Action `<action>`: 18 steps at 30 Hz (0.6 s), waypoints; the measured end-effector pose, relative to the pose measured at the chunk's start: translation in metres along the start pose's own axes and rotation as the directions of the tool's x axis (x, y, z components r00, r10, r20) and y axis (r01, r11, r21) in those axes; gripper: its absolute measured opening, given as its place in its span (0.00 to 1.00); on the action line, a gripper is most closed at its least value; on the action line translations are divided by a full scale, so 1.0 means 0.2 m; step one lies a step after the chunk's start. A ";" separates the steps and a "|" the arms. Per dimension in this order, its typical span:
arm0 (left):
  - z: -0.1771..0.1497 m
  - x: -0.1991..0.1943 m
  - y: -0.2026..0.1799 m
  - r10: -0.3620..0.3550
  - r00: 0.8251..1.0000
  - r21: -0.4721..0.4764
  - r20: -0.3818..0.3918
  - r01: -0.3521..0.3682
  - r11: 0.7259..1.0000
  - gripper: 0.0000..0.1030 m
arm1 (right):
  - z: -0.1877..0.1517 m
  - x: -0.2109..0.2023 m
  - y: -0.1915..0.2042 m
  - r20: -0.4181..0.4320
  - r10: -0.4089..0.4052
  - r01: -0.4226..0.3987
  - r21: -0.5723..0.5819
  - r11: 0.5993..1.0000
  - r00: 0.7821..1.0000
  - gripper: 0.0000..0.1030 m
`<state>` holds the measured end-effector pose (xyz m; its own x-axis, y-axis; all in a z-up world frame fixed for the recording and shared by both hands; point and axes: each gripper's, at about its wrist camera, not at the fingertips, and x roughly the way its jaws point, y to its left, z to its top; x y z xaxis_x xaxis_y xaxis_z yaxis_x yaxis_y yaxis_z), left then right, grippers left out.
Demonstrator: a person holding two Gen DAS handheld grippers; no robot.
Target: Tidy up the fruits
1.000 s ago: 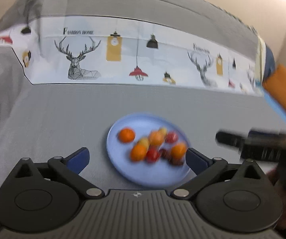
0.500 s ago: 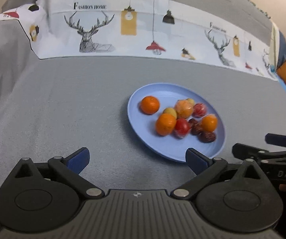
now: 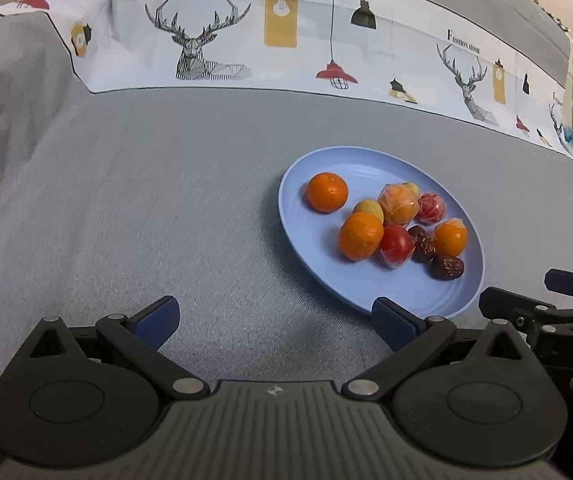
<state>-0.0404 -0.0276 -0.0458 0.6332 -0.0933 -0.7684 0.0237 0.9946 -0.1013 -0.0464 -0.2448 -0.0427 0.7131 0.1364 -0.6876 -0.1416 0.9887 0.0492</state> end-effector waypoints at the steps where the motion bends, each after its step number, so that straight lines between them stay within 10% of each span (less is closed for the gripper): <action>1: 0.00 0.00 0.00 0.002 1.000 -0.001 -0.004 -0.002 1.000 0.99 | 0.00 0.00 0.00 0.001 0.002 -0.002 -0.002 1.000 1.000 0.99; 18: -0.01 0.02 -0.02 0.006 1.000 0.016 -0.011 -0.006 1.000 0.99 | -0.01 0.00 0.01 -0.003 0.012 -0.012 -0.026 1.000 1.000 0.99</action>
<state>-0.0391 -0.0330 -0.0490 0.6250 -0.0877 -0.7757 0.0325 0.9957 -0.0864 -0.0487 -0.2432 -0.0434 0.7091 0.1478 -0.6895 -0.1680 0.9850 0.0384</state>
